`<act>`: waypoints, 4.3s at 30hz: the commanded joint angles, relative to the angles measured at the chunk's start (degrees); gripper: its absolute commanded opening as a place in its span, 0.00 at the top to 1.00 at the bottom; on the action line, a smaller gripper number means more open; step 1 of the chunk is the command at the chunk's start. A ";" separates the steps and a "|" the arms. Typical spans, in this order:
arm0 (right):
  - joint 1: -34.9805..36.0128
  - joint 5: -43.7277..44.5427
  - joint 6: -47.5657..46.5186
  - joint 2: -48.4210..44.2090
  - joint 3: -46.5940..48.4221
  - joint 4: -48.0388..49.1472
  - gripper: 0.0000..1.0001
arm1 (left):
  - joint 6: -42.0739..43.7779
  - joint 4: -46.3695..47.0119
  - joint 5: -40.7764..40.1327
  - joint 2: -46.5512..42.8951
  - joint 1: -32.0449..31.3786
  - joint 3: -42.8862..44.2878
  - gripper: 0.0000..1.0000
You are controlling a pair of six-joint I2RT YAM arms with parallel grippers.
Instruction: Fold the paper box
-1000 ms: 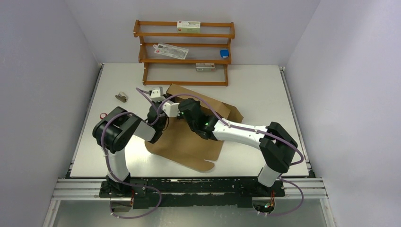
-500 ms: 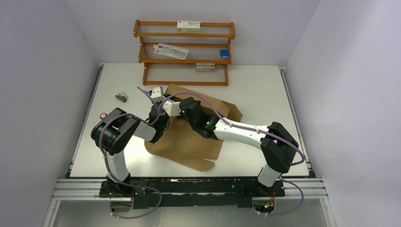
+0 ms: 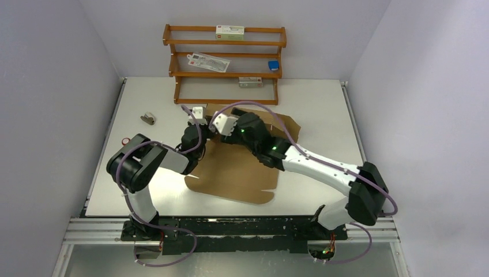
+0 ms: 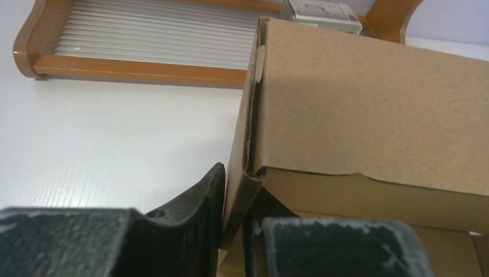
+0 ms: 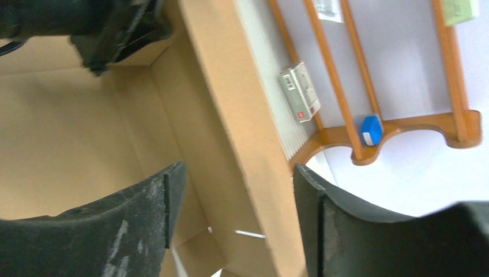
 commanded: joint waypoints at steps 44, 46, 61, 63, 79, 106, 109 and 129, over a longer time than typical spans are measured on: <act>-3.50 2.95 -20.60 -0.80 -16.86 24.96 0.89 | 2.01 -16.36 12.58 -5.87 4.89 0.07 0.85; -3.46 2.47 -20.07 -0.68 -16.55 24.00 0.91 | 1.09 -13.38 11.63 -4.65 4.82 -0.63 0.82; -3.46 -0.22 -17.20 0.29 -15.75 20.10 0.94 | -2.63 -0.77 7.00 2.07 4.21 -0.85 0.76; -3.50 -0.56 -17.01 0.41 -15.57 19.73 0.94 | -2.62 0.96 7.70 2.16 4.07 -1.18 0.75; -3.50 -0.51 -16.92 0.01 -15.72 19.36 0.94 | -1.38 16.95 10.28 2.27 4.10 -7.23 0.72; -3.00 -1.13 -14.26 -1.59 -15.01 15.41 0.99 | 7.10 23.75 -15.05 5.33 -4.32 -5.42 0.78; -2.94 -1.04 -14.58 -1.63 -15.17 16.08 0.96 | 6.34 25.83 -11.53 3.92 -4.33 -8.39 0.70; -3.02 -1.22 -6.69 -7.06 -13.89 12.14 0.34 | -5.84 -17.43 -4.36 -35.78 -3.97 -17.80 0.24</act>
